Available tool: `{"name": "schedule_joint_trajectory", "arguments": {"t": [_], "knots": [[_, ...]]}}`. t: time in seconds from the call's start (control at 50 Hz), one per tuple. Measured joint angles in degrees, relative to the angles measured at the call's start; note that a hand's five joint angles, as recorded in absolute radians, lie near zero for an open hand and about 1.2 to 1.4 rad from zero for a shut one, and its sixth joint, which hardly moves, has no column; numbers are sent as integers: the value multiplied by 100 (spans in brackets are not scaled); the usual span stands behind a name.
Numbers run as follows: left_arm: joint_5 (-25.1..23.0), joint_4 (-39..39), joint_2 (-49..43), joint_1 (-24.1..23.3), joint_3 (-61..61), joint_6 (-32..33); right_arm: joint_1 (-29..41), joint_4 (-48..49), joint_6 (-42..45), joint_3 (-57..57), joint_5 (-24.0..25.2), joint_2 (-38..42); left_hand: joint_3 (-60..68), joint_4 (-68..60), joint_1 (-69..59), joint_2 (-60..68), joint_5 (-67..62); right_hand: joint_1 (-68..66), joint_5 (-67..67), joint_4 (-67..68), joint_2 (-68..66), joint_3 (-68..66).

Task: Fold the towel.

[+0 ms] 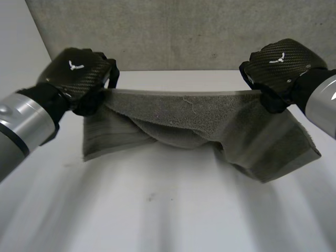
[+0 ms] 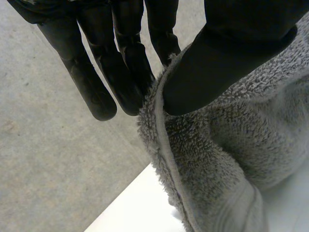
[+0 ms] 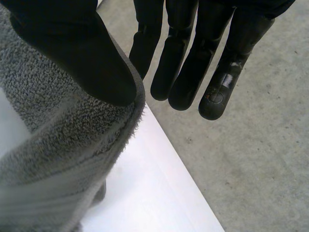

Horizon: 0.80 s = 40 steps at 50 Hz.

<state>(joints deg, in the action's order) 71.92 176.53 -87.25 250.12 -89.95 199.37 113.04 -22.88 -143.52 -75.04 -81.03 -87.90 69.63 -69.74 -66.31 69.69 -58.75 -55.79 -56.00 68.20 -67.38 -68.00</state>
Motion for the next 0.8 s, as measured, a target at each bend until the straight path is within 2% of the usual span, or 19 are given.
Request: {"name": "schedule_joint_trajectory", "arguments": {"t": [0.1, 0.22, 0.36, 0.44, 0.46, 0.54, 0.56, 0.6, 0.68, 0.76, 0.8], "knots": [[4, -526, -178, 100, 303, 290, 27, -440, 305, 149, 4, 216, 0, 0, 0, 2, -24, 0, -4, 0, 0, 0], [23, -927, -1208, 203, 498, 1056, 123, -743, 762, 431, -67, 1241, 0, 0, 0, 3, -24, 0, -16, 1, 0, 0], [19, -893, -2618, 168, 1453, 1452, 290, -530, 346, 1405, -212, 2646, 3, -1, 0, 3, -24, 0, -33, 1, 0, 0], [29, -786, -2954, 139, 1983, 1455, 320, -235, 126, 1818, -333, 2942, 3, -1, -36, 3, -25, 0, -41, 1, 0, 0], [89, -575, -3213, 106, 2680, 1390, 337, 278, -117, 2289, -536, 3129, 4, -2, -52, 3, -25, 0, -54, 2, 0, 0], [421, 175, -3299, 35, 3672, 1079, 340, 1303, -344, 2676, -819, 3068, 4, -2, -53, 4, -25, 0, -56, 27, -1, 0], [585, 524, -3242, 5, 3918, 928, 334, 2216, -452, 2749, -983, 2867, 4, -2, -53, 4, -25, 0, -57, 27, -1, 0], [860, 1117, -3073, -36, 4142, 666, 325, 3134, -516, 2670, -1083, 2581, 4, -2, -53, 4, -26, 0, -57, 27, -1, 0], [1325, 2258, -2522, -83, 4002, 149, 322, 4620, -551, 2151, -1091, 1942, 4, -3, -53, 4, -55, 0, -58, 27, -1, 0], [1457, 2786, -2069, -89, 3411, -101, 322, 5062, -548, 1577, -914, 1569, 4, -3, -53, 5, -70, 0, -58, 27, -1, 0], [1423, 2898, -1856, -87, 2916, -162, 323, 4987, -541, 1183, -751, 1443, 4, -3, -54, 5, -81, 0, -61, 27, -1, 0]]}}
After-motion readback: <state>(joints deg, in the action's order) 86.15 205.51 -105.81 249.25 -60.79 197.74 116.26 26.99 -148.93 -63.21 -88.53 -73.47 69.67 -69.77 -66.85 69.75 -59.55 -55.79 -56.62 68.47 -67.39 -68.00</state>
